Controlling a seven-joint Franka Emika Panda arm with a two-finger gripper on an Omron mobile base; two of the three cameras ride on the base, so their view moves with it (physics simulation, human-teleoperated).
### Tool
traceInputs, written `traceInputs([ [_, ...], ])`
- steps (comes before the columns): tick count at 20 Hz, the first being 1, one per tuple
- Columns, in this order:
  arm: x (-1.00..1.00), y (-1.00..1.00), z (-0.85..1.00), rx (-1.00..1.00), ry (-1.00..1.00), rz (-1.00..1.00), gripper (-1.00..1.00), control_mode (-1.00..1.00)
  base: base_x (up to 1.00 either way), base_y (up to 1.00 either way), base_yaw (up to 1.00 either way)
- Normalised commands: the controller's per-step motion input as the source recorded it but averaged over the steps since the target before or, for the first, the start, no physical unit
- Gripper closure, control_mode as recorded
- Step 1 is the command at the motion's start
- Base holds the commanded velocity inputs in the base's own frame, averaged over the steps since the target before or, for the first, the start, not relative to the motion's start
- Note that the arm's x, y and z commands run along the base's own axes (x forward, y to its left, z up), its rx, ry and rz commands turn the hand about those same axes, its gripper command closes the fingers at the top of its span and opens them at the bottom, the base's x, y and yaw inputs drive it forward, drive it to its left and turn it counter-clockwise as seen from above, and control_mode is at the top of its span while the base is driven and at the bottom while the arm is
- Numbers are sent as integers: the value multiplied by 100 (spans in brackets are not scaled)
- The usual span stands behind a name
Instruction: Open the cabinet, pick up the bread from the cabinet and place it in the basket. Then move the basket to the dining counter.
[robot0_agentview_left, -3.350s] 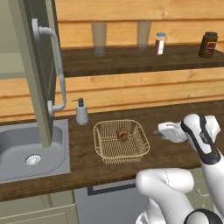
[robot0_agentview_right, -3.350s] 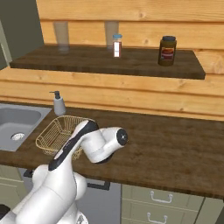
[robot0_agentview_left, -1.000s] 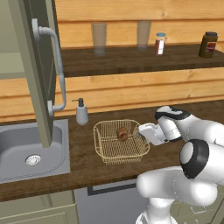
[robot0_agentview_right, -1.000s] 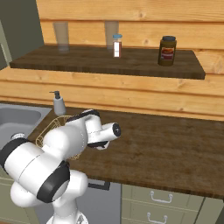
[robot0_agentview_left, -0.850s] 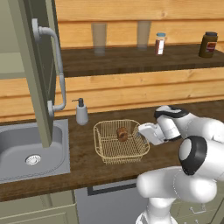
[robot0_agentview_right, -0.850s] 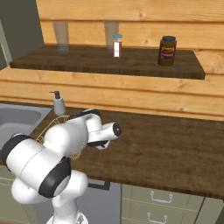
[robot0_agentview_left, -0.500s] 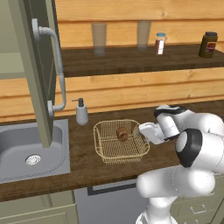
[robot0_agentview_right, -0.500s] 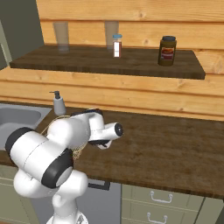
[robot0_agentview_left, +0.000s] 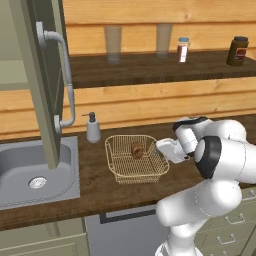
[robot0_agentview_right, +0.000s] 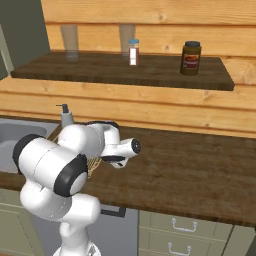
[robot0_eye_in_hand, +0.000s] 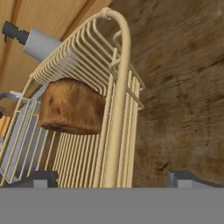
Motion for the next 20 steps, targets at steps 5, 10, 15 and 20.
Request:
traceInputs([
  [5, -1, 34, -9, -1, 1, 0, 100, -100, 0, 0, 0],
  [10, -7, 20, 0, 0, 2, 1, 100, -100, 0, 0, 0],
  [15, -1, 6, 0, 0, 2, 1, 100, -100, 0, 0, 0],
  [20, -4, -1, 7, 0, 2, 0, 100, -100, 0, 0, 0],
])
